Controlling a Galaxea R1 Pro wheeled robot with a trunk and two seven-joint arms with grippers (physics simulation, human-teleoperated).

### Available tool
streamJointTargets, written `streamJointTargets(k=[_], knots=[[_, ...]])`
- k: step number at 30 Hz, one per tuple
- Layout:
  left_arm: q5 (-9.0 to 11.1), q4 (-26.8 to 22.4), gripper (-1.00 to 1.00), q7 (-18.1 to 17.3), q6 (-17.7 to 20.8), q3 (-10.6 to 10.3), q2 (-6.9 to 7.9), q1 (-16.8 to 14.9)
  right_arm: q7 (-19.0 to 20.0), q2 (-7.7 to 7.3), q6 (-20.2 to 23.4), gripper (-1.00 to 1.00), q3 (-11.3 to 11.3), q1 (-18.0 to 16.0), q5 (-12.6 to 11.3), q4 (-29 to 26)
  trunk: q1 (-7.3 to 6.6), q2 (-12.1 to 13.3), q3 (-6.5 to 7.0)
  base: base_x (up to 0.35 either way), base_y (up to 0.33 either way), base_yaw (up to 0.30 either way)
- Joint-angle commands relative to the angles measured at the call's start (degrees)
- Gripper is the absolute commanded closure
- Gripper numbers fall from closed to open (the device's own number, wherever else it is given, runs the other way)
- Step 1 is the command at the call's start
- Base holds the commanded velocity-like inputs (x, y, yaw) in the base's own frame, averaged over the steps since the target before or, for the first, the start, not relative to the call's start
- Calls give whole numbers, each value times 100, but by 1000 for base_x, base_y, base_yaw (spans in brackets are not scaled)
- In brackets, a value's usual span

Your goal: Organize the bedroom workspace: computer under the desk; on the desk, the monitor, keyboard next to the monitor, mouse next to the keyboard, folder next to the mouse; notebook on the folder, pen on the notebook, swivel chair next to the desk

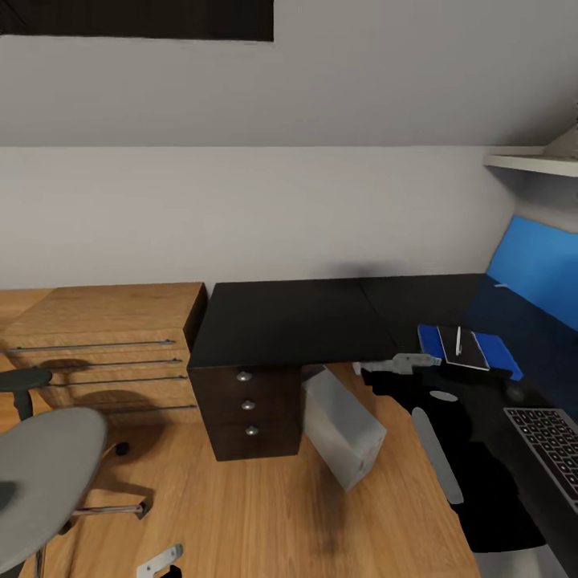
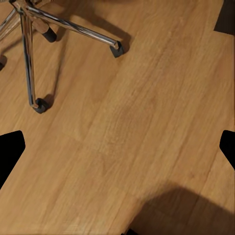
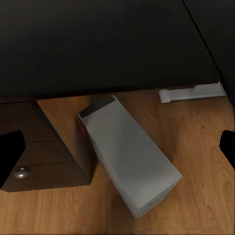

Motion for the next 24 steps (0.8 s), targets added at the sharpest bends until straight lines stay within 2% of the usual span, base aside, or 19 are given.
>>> streamJointTargets(k=[1,13,19,20,24], knots=[[54,-10,-100,29,-29,-53,6,-5,-62,-4,-56,-100,13,49,-48,54,0,-4,4,0,0,0],[70,-6,-100,22,-23,-44,39,-5,-191,54,-993,-100,99,825,90,1027,0,-4,112,0,0,0],[71,-2,-100,21,-23,-39,45,-5,-210,99,-1712,-100,140,1062,108,1743,0,-4,167,0,0,0],[66,-3,-100,21,-21,-46,41,-5,-211,106,-1965,-100,145,1099,111,2037,0,-4,176,0,0,0],[41,-4,-100,18,-11,-79,27,-5,-211,115,-2453,-100,154,1139,113,2639,0,-4,212,0,0,0]])
